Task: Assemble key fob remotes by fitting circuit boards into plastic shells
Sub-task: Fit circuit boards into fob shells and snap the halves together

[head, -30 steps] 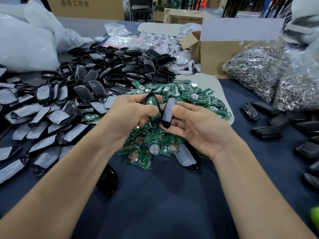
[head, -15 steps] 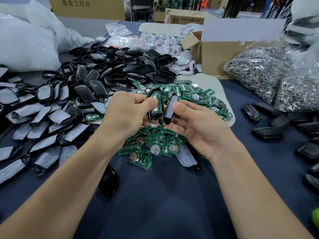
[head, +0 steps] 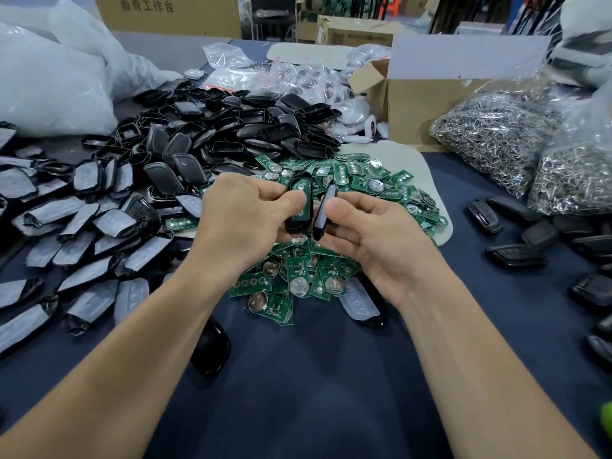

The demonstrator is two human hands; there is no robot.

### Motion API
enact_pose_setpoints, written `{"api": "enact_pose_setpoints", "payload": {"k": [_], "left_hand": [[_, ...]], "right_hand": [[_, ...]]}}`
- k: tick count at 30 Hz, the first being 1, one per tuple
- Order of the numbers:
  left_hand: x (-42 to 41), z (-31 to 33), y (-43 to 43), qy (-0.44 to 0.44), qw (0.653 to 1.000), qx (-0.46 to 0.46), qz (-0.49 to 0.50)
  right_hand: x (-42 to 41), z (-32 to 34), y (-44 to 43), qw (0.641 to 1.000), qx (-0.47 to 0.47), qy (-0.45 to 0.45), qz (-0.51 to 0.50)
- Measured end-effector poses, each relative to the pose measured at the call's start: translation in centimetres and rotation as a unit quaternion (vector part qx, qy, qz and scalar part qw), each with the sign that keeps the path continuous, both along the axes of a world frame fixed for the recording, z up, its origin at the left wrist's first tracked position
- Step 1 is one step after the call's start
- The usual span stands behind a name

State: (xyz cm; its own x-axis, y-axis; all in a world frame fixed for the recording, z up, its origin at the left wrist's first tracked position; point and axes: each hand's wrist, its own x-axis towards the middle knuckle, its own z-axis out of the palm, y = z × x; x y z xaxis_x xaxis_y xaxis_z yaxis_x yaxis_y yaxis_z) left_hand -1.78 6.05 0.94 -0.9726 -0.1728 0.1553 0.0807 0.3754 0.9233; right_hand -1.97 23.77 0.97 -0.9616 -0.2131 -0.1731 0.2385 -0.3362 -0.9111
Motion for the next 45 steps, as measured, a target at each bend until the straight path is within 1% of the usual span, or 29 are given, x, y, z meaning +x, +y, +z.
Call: {"api": "enact_pose_setpoints", "payload": {"k": [6, 13, 17, 20, 22, 27, 30, 33, 38, 40, 45], "left_hand": [[0.2, 0.2, 0.4, -0.001, 1.000, -0.001, -0.004], [0.7, 0.4, 1.0, 0.007, 1.000, -0.012, -0.007], [1.0, 0.6, 1.1, 0.024, 0.998, -0.060, 0.010], [1.0, 0.6, 1.1, 0.021, 0.997, -0.065, 0.026], [1.0, 0.7, 1.2, 0.019, 0.998, -0.062, 0.019], [1.0, 0.6, 1.6, 0.016, 0.999, -0.033, -0.029], [0.7, 0.2, 1.3, -0.008, 0.997, 0.013, -0.070], [0.5, -0.1, 1.3, -0.020, 0.996, 0.024, -0.088], [0.4, -0.4, 1.1, -0.007, 0.996, 0.037, -0.086], [0.4, -0.4, 1.0, -0.015, 0.995, 0.048, -0.088], [0.6, 0.1, 0.5, -0.037, 0.987, 0.082, -0.134]], "right_hand": [[0.0, -0.2, -0.2, 1.000, 0.024, -0.007, -0.019], [0.2, -0.5, -1.1, 0.995, 0.071, 0.015, -0.064], [0.2, -0.4, -1.1, 0.995, 0.057, 0.009, -0.076], [0.2, -0.4, -1.0, 0.996, 0.055, 0.010, -0.074], [0.1, -0.5, -1.0, 0.996, 0.058, 0.014, -0.071], [0.2, -1.0, -1.0, 0.990, 0.101, 0.058, -0.081], [0.0, -1.4, -0.8, 0.976, 0.163, 0.088, -0.117], [-0.2, -1.6, -0.8, 0.960, 0.211, 0.117, -0.139], [-0.1, -1.7, -1.1, 0.955, 0.214, 0.147, -0.147], [-0.1, -1.7, -1.2, 0.955, 0.209, 0.152, -0.146], [-0.2, -1.5, -1.0, 0.963, 0.189, 0.145, -0.129]]}}
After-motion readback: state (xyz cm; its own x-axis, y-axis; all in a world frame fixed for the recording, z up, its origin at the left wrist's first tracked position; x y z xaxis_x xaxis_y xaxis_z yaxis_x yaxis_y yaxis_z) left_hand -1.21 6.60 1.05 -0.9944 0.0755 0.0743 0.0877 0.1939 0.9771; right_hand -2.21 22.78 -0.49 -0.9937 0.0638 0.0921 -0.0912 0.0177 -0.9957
